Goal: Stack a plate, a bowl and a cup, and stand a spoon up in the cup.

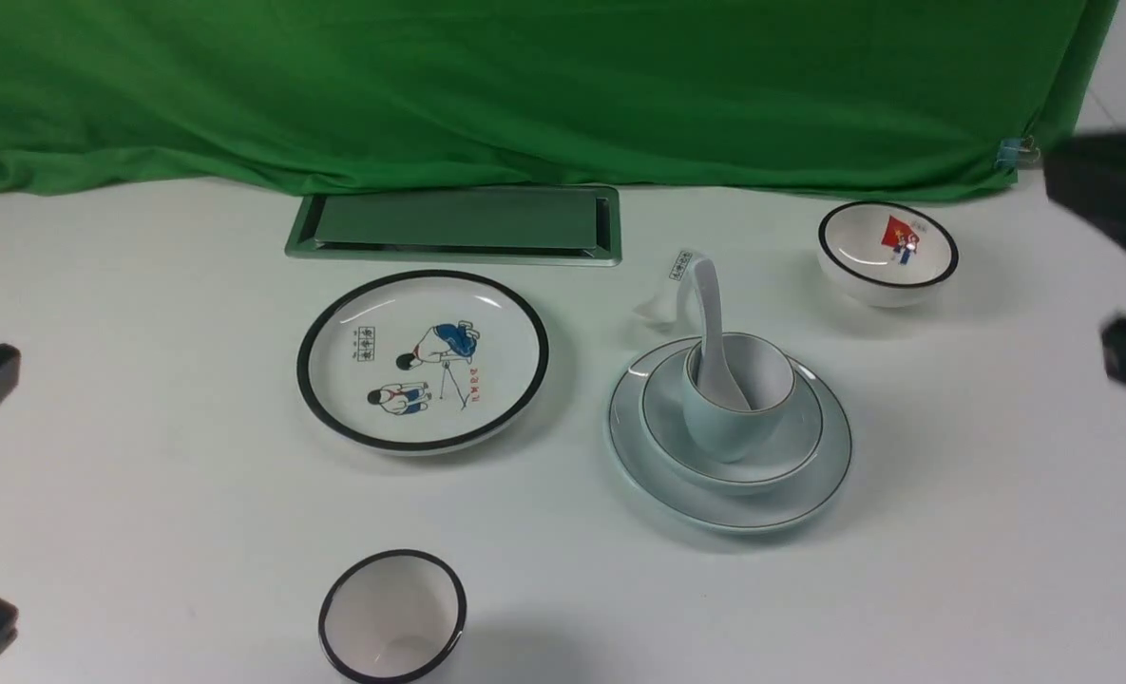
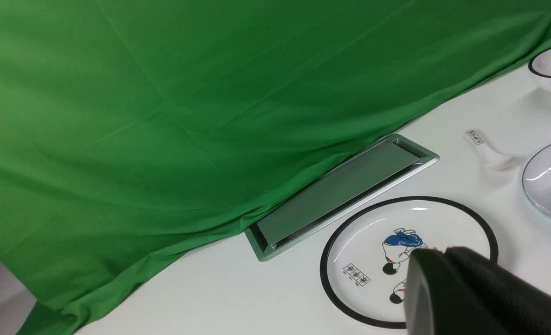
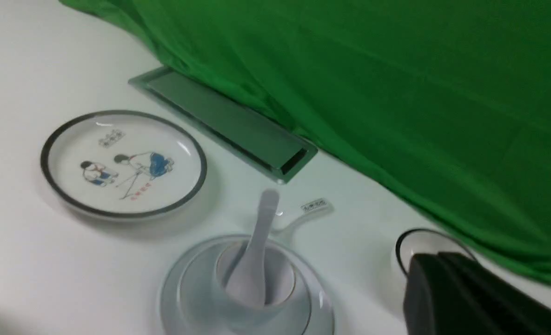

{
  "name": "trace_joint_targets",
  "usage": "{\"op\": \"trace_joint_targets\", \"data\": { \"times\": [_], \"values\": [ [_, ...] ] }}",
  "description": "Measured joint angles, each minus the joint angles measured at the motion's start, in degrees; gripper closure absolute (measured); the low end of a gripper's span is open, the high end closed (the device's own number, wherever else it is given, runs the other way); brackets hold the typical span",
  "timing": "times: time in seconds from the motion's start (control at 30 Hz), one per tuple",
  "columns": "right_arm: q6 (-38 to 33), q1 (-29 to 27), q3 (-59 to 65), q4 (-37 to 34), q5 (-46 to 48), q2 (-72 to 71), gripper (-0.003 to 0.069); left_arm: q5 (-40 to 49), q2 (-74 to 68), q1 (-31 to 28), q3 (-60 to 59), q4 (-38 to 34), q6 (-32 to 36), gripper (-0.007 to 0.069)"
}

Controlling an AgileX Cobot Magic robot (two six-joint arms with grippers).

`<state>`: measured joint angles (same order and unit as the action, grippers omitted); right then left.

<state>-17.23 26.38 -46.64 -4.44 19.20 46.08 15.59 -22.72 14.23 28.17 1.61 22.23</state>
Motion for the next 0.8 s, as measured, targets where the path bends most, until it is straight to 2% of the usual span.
{"op": "trace_joint_targets", "data": {
  "times": [0.03,0.13,0.33,0.43,0.5,0.67,0.8],
  "values": [
    [0.2,0.0,0.8,0.0,-0.3,-0.6,0.065,0.0,0.0,0.0,0.0,0.0,0.0,0.0661],
    [3.6,0.0,14.8,0.4,-9.0,-10.5,0.065,0.0,0.0,0.0,0.0,0.1,0.0,0.0661],
    [5.3,0.0,36.7,0.5,-35.7,-18.7,0.0648,0.0,0.0,0.0,0.0,0.2,0.0,0.0661],
    [5.4,0.0,44.2,0.5,-43.3,-19.1,0.0643,0.0,0.0,0.0,0.0,0.2,0.0,0.0661],
    [5.4,0.0,46.2,0.5,-44.2,-19.1,0.064,0.0,0.0,0.0,0.0,0.2,0.0,0.0661],
    [5.4,0.0,46.9,0.4,-34.0,-19.2,0.0629,0.1,0.0,0.0,0.0,0.2,0.0,0.0661],
    [5.4,-0.1,47.1,0.4,-29.9,-19.6,0.062,0.2,0.0,0.0,0.0,0.0,0.1,0.0661]
  ]
}}
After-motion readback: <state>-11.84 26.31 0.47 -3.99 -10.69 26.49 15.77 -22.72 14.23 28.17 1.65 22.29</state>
